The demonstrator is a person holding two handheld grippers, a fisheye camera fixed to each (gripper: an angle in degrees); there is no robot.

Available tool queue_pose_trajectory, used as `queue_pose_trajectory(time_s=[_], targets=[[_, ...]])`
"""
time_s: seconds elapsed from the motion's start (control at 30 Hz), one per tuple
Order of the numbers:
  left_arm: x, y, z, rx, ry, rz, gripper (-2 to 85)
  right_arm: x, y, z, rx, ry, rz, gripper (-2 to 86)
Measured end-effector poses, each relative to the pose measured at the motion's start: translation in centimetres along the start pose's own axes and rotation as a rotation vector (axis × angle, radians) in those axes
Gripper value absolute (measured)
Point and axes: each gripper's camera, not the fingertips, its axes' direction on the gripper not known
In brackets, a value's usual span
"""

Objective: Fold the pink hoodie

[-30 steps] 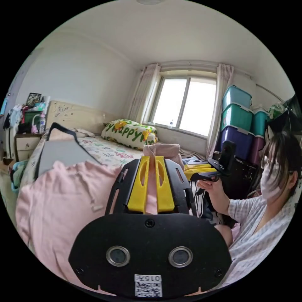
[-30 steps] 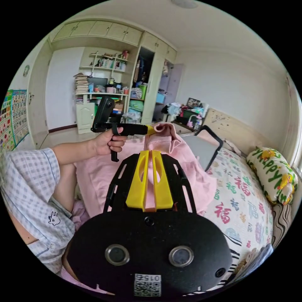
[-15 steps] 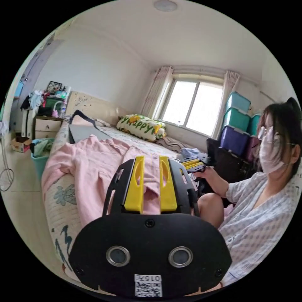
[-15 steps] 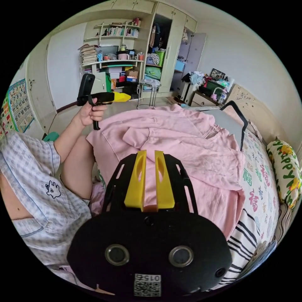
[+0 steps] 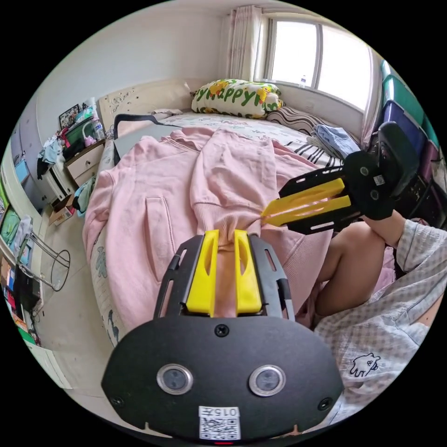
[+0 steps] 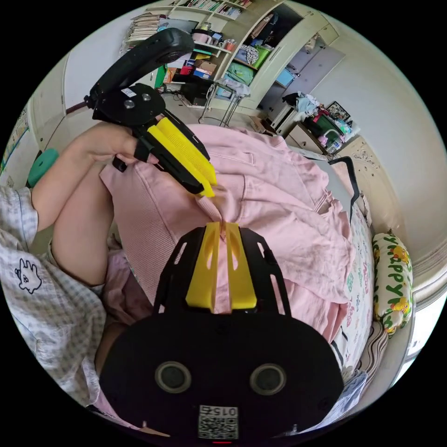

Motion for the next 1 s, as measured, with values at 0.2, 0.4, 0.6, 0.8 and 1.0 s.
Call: queue_pose_trajectory(time_s=[0.2,0.4,0.6,0.8,1.0], targets=[[1.0,-0.7,0.2,-0.025,-0.017,0.028,4.5,1.7,2.9,-0.6,0.011,-0.194,0.012,0.2],[-1.0,-1.4,-3.2,0.112,0.056,-0.055,5.7,12.0,12.2,-4.3,0.201,-0.141,0.287,4.1],[0.2,-11.7,-4.5,0.226,0.014,0.023,7.9,20.0,20.4,-4.6,0.255,0.237,0.342,5.5],[0.2,-27.2,5.7,0.191,0.067,0.09,8.1,25.2,20.6,0.7,0.149,0.152,0.247,11.0],[-1.8,-39.4,18.7,0.015,0.16,-0.054,9.0,26.9,19.2,6.3,0.008,0.189,0.132,11.4]])
